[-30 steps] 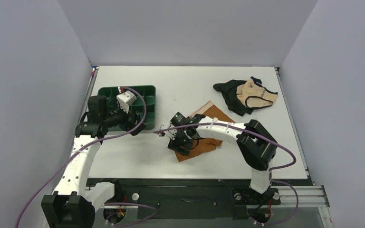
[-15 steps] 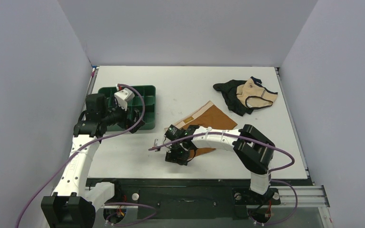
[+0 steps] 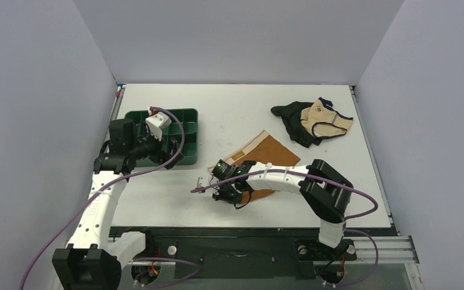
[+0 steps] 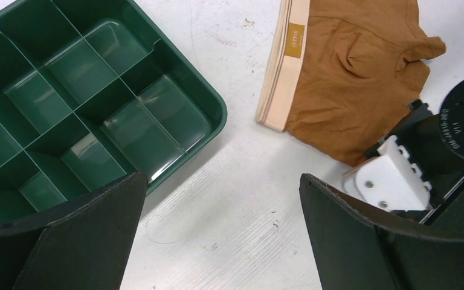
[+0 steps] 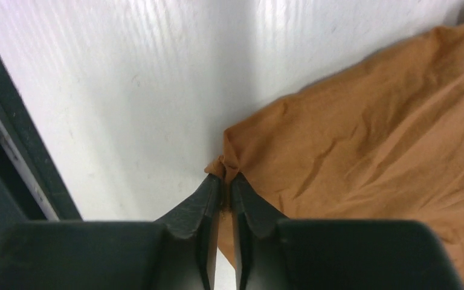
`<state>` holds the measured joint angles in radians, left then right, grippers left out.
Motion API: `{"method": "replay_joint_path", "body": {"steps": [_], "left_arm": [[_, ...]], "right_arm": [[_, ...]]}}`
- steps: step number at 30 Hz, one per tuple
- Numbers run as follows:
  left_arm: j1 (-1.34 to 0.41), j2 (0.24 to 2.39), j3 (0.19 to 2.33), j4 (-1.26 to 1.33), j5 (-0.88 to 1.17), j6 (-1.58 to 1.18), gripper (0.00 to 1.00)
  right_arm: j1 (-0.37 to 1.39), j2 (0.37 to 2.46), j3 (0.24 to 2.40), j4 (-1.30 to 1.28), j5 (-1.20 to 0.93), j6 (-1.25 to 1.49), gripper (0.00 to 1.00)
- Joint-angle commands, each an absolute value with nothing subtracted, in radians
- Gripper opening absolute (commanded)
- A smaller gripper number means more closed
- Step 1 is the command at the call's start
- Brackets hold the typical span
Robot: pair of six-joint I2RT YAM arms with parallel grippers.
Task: Roll the underwear
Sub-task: Fold the underwear at the center of the board.
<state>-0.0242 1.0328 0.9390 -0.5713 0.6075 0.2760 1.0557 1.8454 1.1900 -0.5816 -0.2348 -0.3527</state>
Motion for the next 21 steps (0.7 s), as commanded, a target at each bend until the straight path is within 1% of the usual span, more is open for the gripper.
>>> {"method": "replay_joint_path", "body": {"steps": [1, 4, 9, 13, 15, 19, 21], "left_arm": [[-0.018, 1.046, 0.946, -0.511, 0.593, 0.335, 0.97], [-0.018, 1.057, 0.921, -0.503, 0.602, 0.389, 0.97], [-0.020, 1.079, 0.888, -0.503, 0.636, 0.455, 0.97], [-0.032, 1.100, 0.866, -0.509, 0.722, 0.538, 0.97], [-0.058, 1.103, 0.847, -0.486, 0.720, 0.573, 0.97], [-0.185, 1.106, 0.820, -0.449, 0.642, 0.646, 0.97], [-0.286, 1.115, 0.809, -0.437, 0.606, 0.686, 0.97]], "right_arm": [[1.065, 1.753, 1.113, -0.637, -0.274, -0.399, 0.06], [1.054, 1.670, 1.047, -0.667, -0.321, -0.441, 0.00], [0.974, 1.540, 0.990, -0.719, -0.408, -0.473, 0.00], [0.853, 1.466, 0.999, -0.777, -0.478, -0.512, 0.00], [0.802, 1.442, 0.995, -0.794, -0.502, -0.525, 0.00], [0.740, 1.415, 0.975, -0.812, -0.515, -0.551, 0.00], [0.709, 1.415, 0.967, -0.812, -0.526, -0.559, 0.00]]}}
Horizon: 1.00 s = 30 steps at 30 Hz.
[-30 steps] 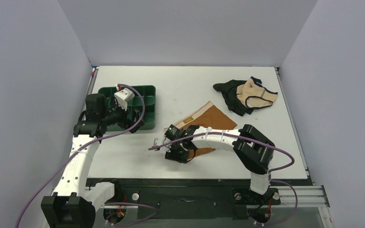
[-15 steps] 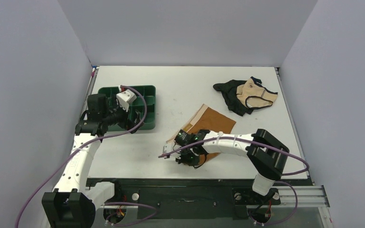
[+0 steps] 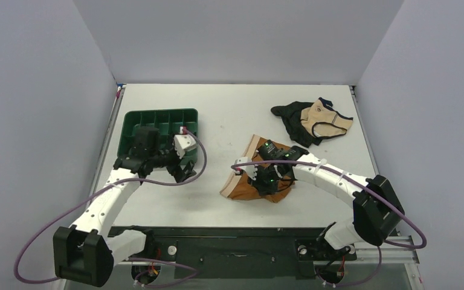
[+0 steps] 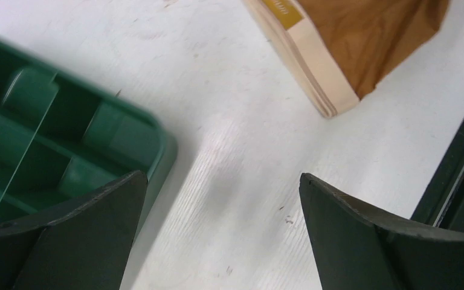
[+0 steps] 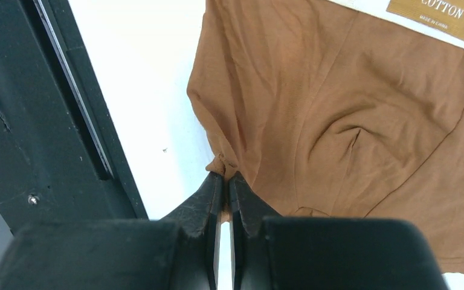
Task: Roll the underwear
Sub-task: Fold the underwear at the center of the board.
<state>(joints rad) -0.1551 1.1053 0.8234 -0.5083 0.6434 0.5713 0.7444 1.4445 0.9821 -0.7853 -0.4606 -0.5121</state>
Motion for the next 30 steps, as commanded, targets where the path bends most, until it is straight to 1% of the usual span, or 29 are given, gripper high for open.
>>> {"method": "replay_joint_path", "body": {"steps": [1, 7, 10, 15, 18, 25, 30], "left_arm": [[-0.307, 1.123, 0.808, -0.434, 0.598, 0.708, 0.97], [-0.514, 1.223, 0.845, -0.442, 0.499, 0.763, 0.97], [-0.632, 1.271, 0.846, -0.420, 0.436, 0.779, 0.98], [-0.747, 1.323, 0.837, -0.342, 0.356, 0.793, 1.00], [-0.820, 1.376, 0.845, -0.304, 0.318, 0.812, 0.93], [-0.955, 1.462, 0.847, -0.219, 0.231, 0.828, 0.82], [-0.986, 1.513, 0.866, -0.192, 0.191, 0.842, 0.70]], "right_arm": [[0.687, 1.417, 0.965, -0.814, -0.536, -0.560, 0.00], [0.579, 1.448, 0.973, -0.822, -0.592, -0.562, 0.00], [0.514, 1.476, 0.987, -0.833, -0.632, -0.559, 0.00], [0.452, 1.502, 1.003, -0.851, -0.684, -0.559, 0.00], [0.415, 1.519, 1.006, -0.858, -0.700, -0.558, 0.00], [0.344, 1.568, 1.029, -0.876, -0.734, -0.538, 0.00], [0.329, 1.576, 1.034, -0.883, -0.737, -0.538, 0.00]]}}
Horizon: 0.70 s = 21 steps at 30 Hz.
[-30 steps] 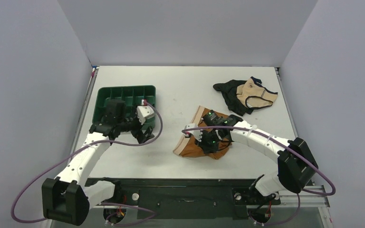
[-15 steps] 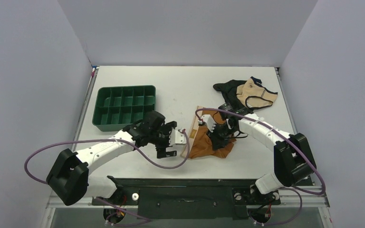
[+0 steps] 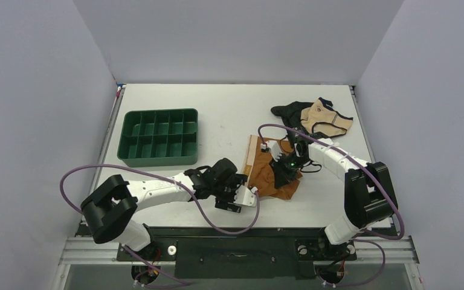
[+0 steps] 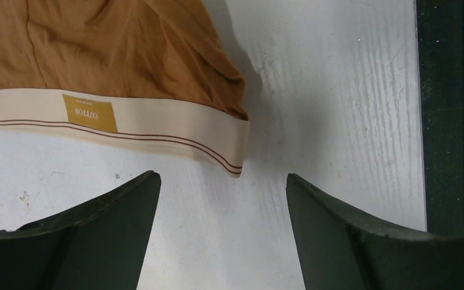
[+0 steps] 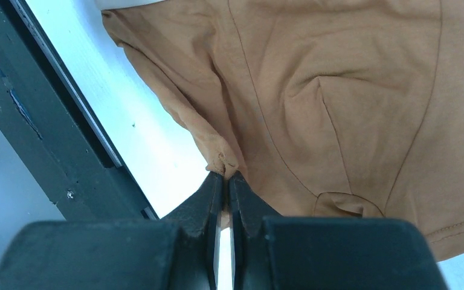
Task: Roll the underwear
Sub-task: Fold the underwear at the center of the board.
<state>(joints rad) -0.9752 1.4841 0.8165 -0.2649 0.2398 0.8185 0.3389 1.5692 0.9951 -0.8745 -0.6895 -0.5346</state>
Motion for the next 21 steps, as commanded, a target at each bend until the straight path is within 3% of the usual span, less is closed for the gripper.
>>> {"method": "replay_joint_path", "body": {"steps": [1, 14, 21], "left_arm": [[-0.988, 1.527, 0.869, -0.186, 0.191, 0.841, 0.69], [-1.036, 1.615, 0.872, -0.131, 0.137, 0.806, 0.49], [-1.037, 1.618, 0.868, -0.145, 0.123, 0.780, 0.31]], "right_arm": [[0.327, 1.578, 1.034, -0.884, -0.738, -0.538, 0.00], [0.311, 1.572, 1.037, -0.890, -0.739, -0.537, 0.00], [0.308, 1.547, 1.027, -0.917, -0.738, -0.556, 0.00]]}}
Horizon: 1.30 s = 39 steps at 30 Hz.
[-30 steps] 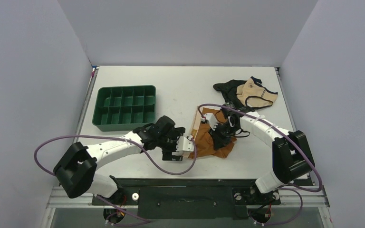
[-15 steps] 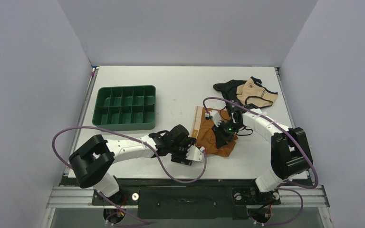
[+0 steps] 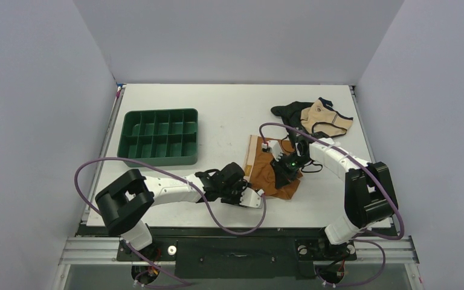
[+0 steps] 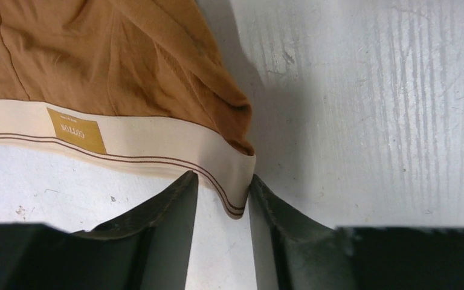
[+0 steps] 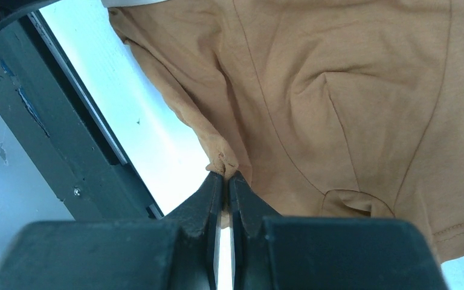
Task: Roll the underwear
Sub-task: Fold the underwear at the center of the board.
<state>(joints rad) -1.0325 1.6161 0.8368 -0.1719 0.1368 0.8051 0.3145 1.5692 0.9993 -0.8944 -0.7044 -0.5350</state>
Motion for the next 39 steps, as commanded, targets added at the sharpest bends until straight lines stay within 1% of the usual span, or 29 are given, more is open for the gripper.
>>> {"method": "replay_joint_path", "body": {"steps": [1, 2, 3, 4, 5, 6, 9, 13, 16, 21, 25, 28, 33, 39], "left_arm": [[-1.039, 1.619, 0.872, -0.151, 0.125, 0.773, 0.25], [-1.039, 1.619, 0.883, -0.173, 0.125, 0.770, 0.21], [-1.043, 1.618, 0.890, -0.200, 0.126, 0.765, 0.13], [-1.046, 1.617, 0.902, -0.213, 0.128, 0.761, 0.09], [-1.051, 1.613, 0.907, -0.235, 0.133, 0.753, 0.03], [-1.055, 1.611, 0.914, -0.244, 0.139, 0.748, 0.00], [-1.065, 1.589, 0.931, -0.295, 0.170, 0.711, 0.00], [-1.066, 1.556, 0.987, -0.409, 0.243, 0.663, 0.00], [-1.066, 1.533, 1.041, -0.493, 0.328, 0.639, 0.00], [-1.066, 1.519, 1.136, -0.667, 0.446, 0.609, 0.00], [-1.065, 1.519, 1.169, -0.722, 0.505, 0.597, 0.00], [-1.046, 1.519, 1.161, -0.704, 0.514, 0.574, 0.00], [-0.913, 1.543, 1.167, -0.667, 0.603, 0.514, 0.00], [-0.780, 1.647, 1.269, -0.676, 0.681, 0.468, 0.00]], "right_arm": [[0.308, 1.534, 1.024, -0.922, -0.738, -0.570, 0.00], [0.310, 1.528, 1.017, -0.935, -0.738, -0.588, 0.00], [0.310, 1.515, 1.014, -0.943, -0.739, -0.597, 0.00], [0.310, 1.508, 1.009, -0.964, -0.741, -0.621, 0.00], [0.310, 1.495, 1.009, -0.980, -0.742, -0.639, 0.00], [0.310, 1.485, 1.009, -0.997, -0.743, -0.656, 0.00], [0.313, 1.445, 1.022, -1.033, -0.746, -0.680, 0.00], [0.316, 1.440, 1.076, -1.150, -0.759, -0.756, 0.00], [0.321, 1.447, 1.102, -1.267, -0.772, -0.837, 0.00], [0.331, 1.439, 1.140, -1.389, -0.779, -0.901, 0.00], [0.334, 1.411, 1.161, -1.410, -0.761, -0.890, 0.00], [0.333, 1.401, 1.193, -1.408, -0.722, -0.864, 0.00], [0.318, 1.425, 1.272, -1.371, -0.662, -0.783, 0.00], [0.308, 1.526, 1.372, -1.306, -0.576, -0.708, 0.00]]}}
